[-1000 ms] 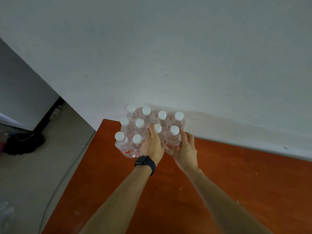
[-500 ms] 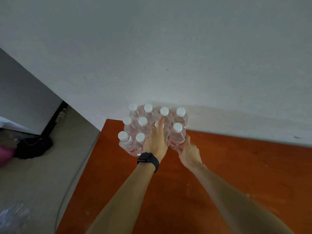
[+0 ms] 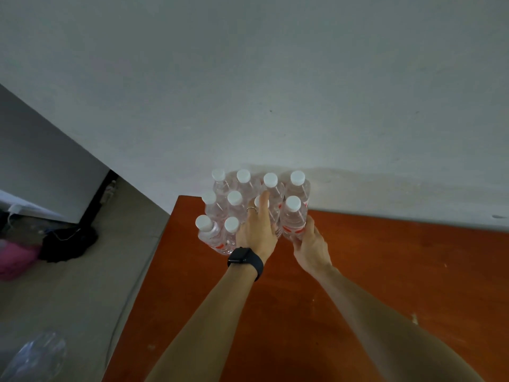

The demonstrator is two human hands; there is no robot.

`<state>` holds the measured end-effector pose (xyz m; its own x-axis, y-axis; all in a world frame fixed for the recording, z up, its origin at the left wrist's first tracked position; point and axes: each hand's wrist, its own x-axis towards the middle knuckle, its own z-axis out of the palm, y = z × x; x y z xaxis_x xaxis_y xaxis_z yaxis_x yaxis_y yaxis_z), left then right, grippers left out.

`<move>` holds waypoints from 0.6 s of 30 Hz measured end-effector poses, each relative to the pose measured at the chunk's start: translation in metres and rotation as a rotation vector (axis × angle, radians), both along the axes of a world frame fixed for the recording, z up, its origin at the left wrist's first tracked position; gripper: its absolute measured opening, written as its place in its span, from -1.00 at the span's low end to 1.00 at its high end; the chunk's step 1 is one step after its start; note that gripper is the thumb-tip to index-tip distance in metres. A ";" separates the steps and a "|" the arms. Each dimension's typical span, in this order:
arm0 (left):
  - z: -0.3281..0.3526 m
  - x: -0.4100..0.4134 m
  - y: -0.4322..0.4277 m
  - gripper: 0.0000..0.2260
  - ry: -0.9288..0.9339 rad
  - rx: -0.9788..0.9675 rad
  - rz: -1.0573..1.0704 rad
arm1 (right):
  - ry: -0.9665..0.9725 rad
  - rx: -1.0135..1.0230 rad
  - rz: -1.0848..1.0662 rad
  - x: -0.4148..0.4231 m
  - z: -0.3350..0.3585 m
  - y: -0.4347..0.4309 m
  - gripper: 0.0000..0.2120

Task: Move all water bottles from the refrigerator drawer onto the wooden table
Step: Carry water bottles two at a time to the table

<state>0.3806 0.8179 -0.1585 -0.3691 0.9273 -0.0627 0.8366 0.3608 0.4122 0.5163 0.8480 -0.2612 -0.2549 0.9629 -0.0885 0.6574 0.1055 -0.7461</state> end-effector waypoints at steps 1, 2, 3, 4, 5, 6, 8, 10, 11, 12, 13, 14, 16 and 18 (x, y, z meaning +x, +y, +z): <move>0.000 0.001 0.000 -0.29 0.001 0.003 -0.005 | 0.010 -0.021 0.022 0.003 0.001 0.002 -0.41; 0.000 0.001 0.001 -0.29 -0.004 0.013 -0.007 | 0.022 -0.043 0.033 0.007 0.003 0.003 -0.40; -0.001 0.002 0.001 -0.28 -0.018 0.023 -0.009 | 0.034 -0.066 0.039 0.009 0.006 0.004 -0.39; -0.001 0.003 0.002 -0.27 -0.039 0.028 -0.010 | 0.042 -0.091 0.044 0.010 0.009 0.005 -0.37; -0.001 0.004 0.002 -0.25 -0.059 0.032 -0.013 | 0.043 -0.113 0.052 0.011 0.012 0.005 -0.35; -0.001 0.004 0.001 -0.23 -0.074 0.032 -0.018 | 0.034 -0.136 0.060 0.011 0.014 0.006 -0.32; 0.001 0.004 0.000 -0.18 -0.092 0.042 -0.030 | 0.025 -0.182 0.065 0.013 0.020 0.008 -0.28; 0.007 0.003 -0.002 -0.15 -0.074 0.063 -0.045 | 0.031 -0.216 0.064 0.016 0.029 0.007 -0.29; 0.010 0.003 -0.003 -0.14 -0.053 0.068 -0.056 | 0.026 -0.221 0.058 0.019 0.035 0.005 -0.32; 0.014 0.003 -0.005 -0.14 -0.033 0.075 -0.065 | 0.015 -0.223 0.048 0.022 0.043 0.002 -0.35; 0.019 0.003 -0.008 -0.16 -0.019 0.089 -0.074 | -0.005 -0.228 0.037 0.026 0.052 -0.002 -0.37; 0.024 0.004 -0.012 -0.19 -0.010 0.110 -0.084 | -0.027 -0.228 0.031 0.031 0.061 -0.008 -0.39; 0.031 0.009 -0.021 -0.26 -0.023 0.151 -0.114 | -0.054 -0.218 0.033 0.044 0.081 -0.021 -0.42; 0.035 0.018 -0.034 -0.33 -0.040 0.169 -0.147 | -0.048 -0.167 0.023 0.061 0.100 -0.039 -0.49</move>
